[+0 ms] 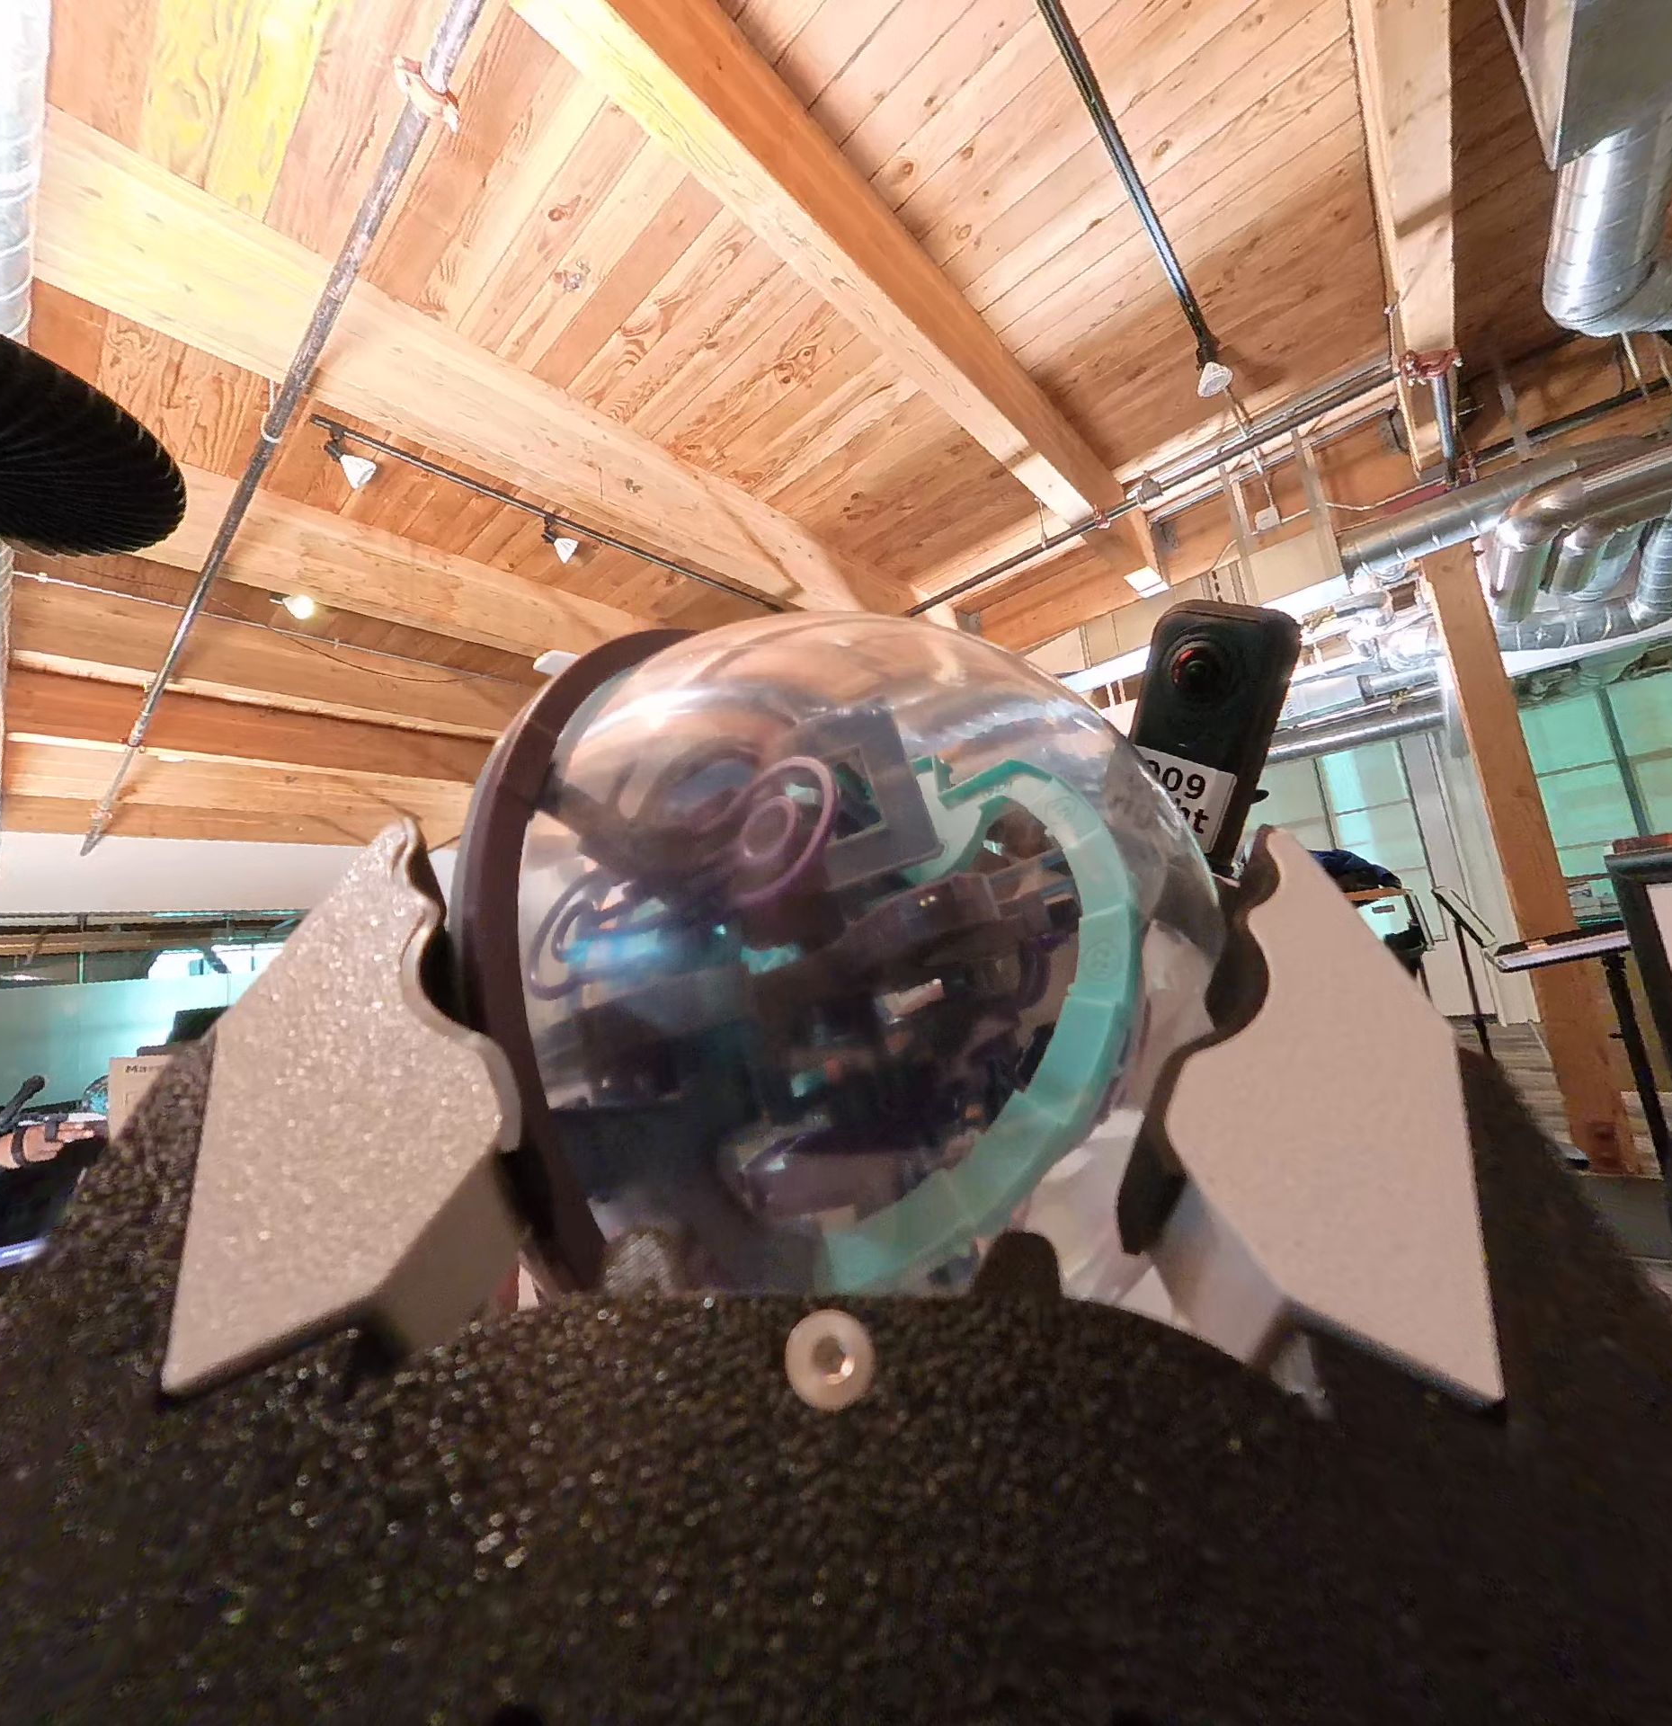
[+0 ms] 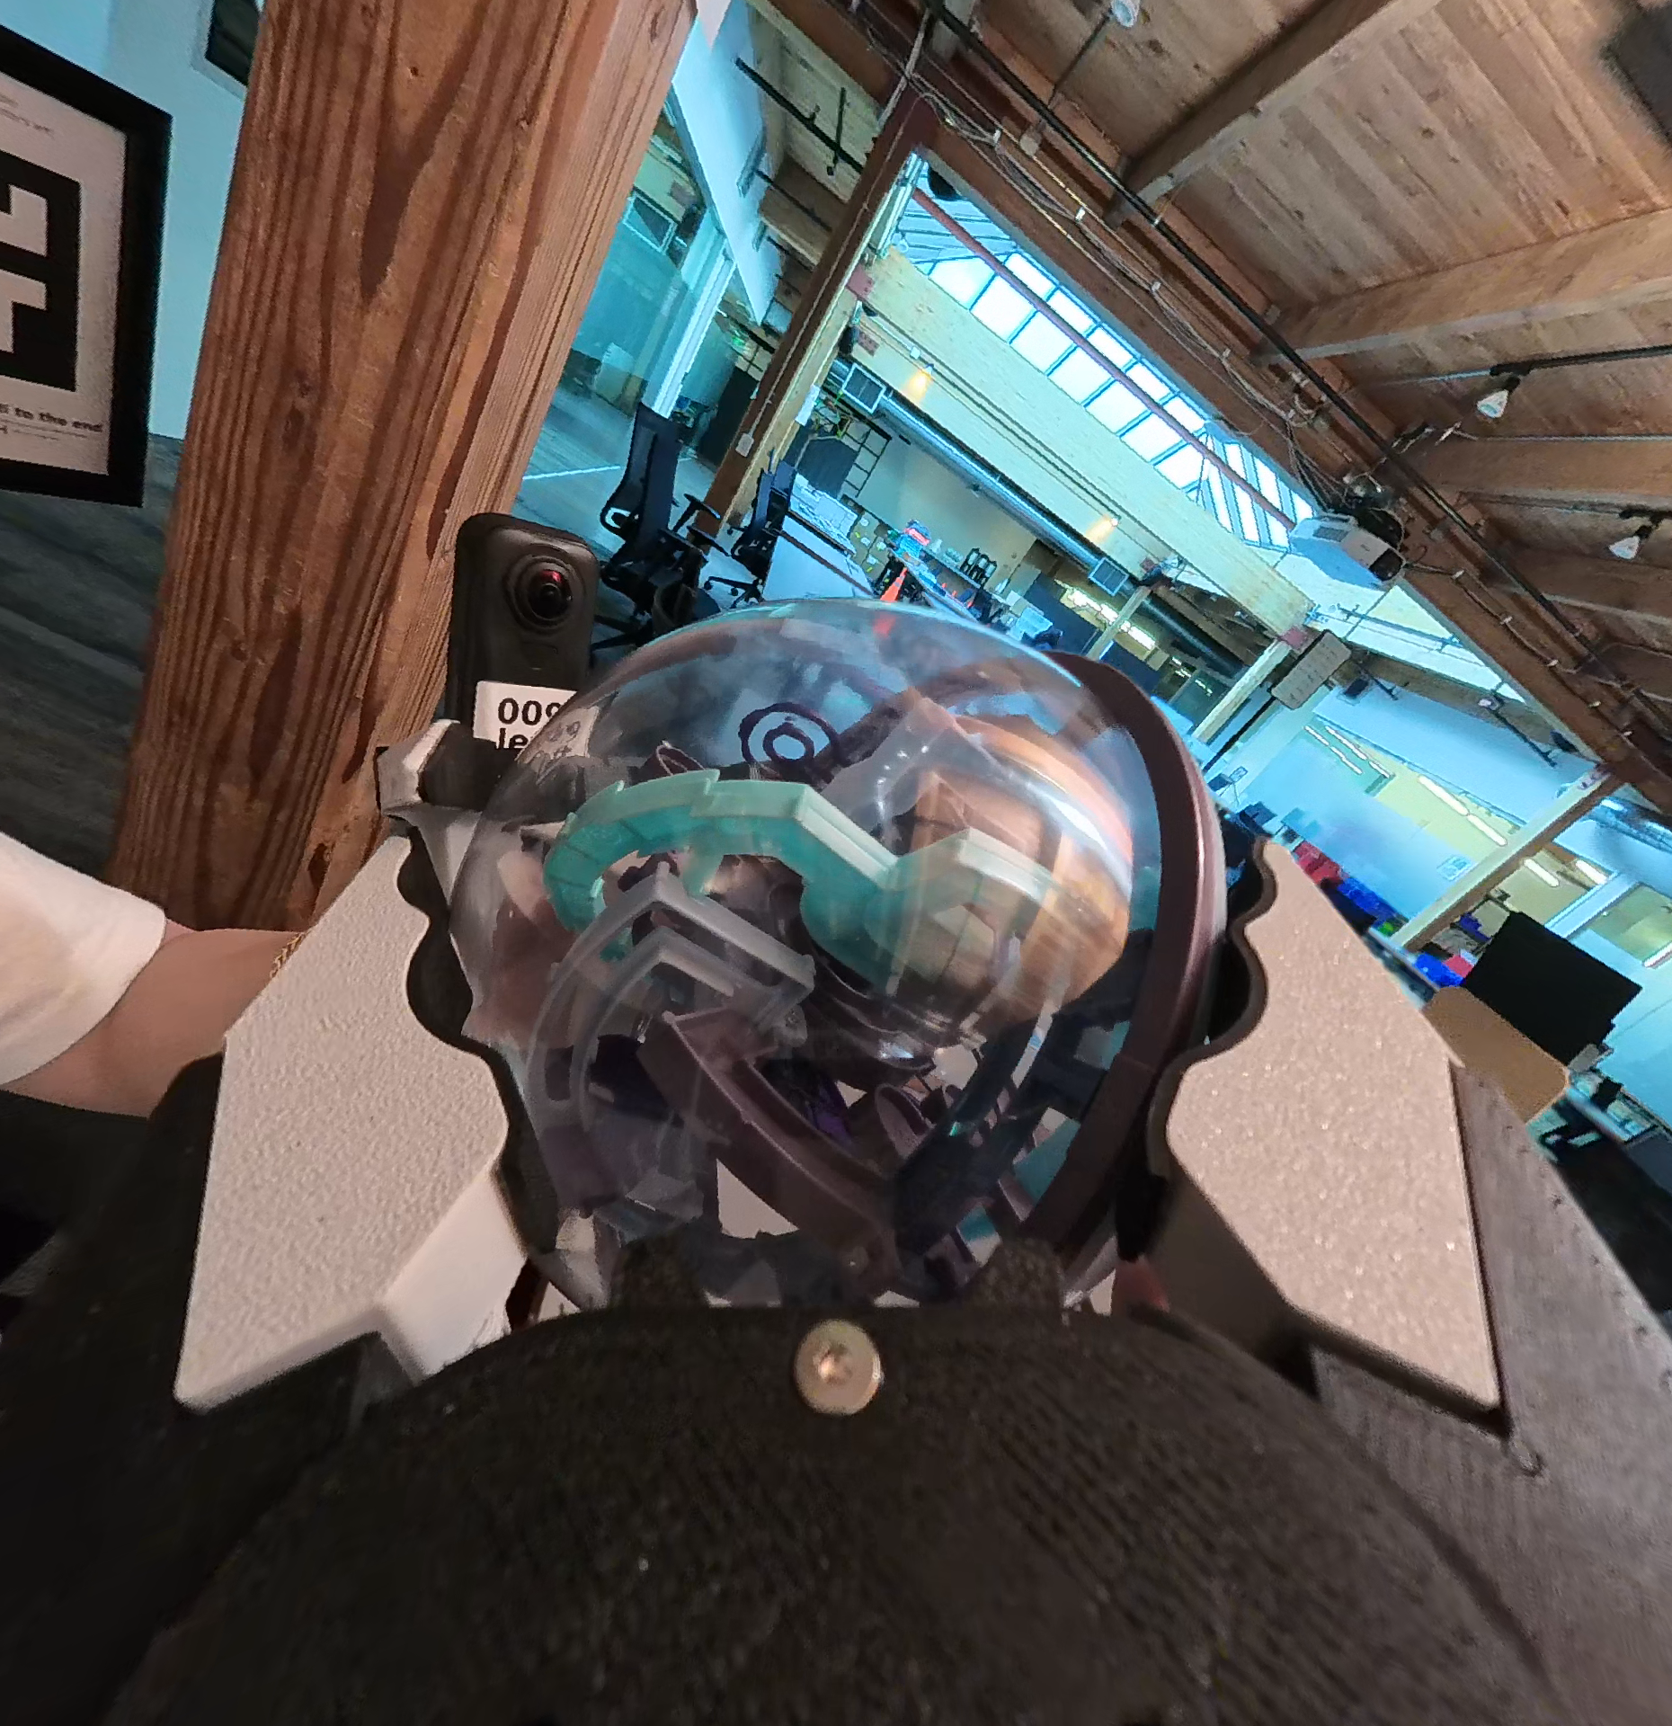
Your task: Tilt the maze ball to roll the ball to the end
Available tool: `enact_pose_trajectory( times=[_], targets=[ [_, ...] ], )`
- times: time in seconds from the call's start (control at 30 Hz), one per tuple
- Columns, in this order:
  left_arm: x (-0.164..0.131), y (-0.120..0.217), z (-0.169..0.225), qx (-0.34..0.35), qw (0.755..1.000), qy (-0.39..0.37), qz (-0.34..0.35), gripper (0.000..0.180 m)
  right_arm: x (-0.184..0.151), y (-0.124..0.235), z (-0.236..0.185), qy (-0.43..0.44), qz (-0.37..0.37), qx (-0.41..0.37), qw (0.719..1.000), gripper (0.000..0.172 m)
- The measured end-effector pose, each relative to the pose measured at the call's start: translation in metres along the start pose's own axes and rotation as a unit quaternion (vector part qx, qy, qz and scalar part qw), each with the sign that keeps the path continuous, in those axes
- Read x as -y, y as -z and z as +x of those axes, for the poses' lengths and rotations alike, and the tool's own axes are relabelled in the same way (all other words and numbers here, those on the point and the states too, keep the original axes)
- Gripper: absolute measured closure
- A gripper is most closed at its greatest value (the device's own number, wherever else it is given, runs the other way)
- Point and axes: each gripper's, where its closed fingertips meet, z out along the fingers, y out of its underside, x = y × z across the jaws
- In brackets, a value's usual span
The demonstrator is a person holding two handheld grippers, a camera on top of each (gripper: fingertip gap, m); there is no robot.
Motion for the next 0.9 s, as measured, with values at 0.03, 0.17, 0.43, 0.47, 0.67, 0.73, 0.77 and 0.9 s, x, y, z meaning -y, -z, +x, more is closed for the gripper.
enact_pose_trajectory(
  times=[0.03,0.17,0.43,0.47,0.67,0.73,0.77,0.9],
  targets=[
    [-0.001,0.000,-0.001,0.003,1.000,0.006,-0.005,0.024,-0.001,0.000,0.001,-0.009,-0.003,-0.002,1.000,0.014],
    [-0.048,-0.001,-0.037,0.075,0.965,0.212,-0.132,0.023,-0.053,-0.002,0.031,-0.259,-0.085,-0.061,0.960,0.014],
    [-0.194,0.051,-0.087,0.139,0.847,0.421,-0.294,0.024,-0.209,0.009,0.036,-0.512,-0.108,-0.114,0.845,0.014],
    [-0.203,0.056,-0.088,0.143,0.842,0.424,-0.302,0.023,-0.219,0.010,0.033,-0.521,-0.106,-0.115,0.839,0.014],
    [-0.239,0.080,-0.091,0.153,0.821,0.436,-0.335,0.024,-0.257,0.012,0.021,-0.552,-0.092,-0.121,0.820,0.014],
    [-0.248,0.088,-0.088,0.153,0.820,0.433,-0.341,0.023,-0.268,0.014,0.014,-0.554,-0.085,-0.121,0.819,0.014],
    [-0.254,0.094,-0.085,0.154,0.819,0.432,-0.345,0.023,-0.274,0.015,0.009,-0.557,-0.082,-0.121,0.818,0.014],
    [-0.284,0.122,-0.076,0.163,0.804,0.438,-0.367,0.023,-0.307,0.021,-0.016,-0.584,-0.073,-0.119,0.800,0.015]
  ],
)
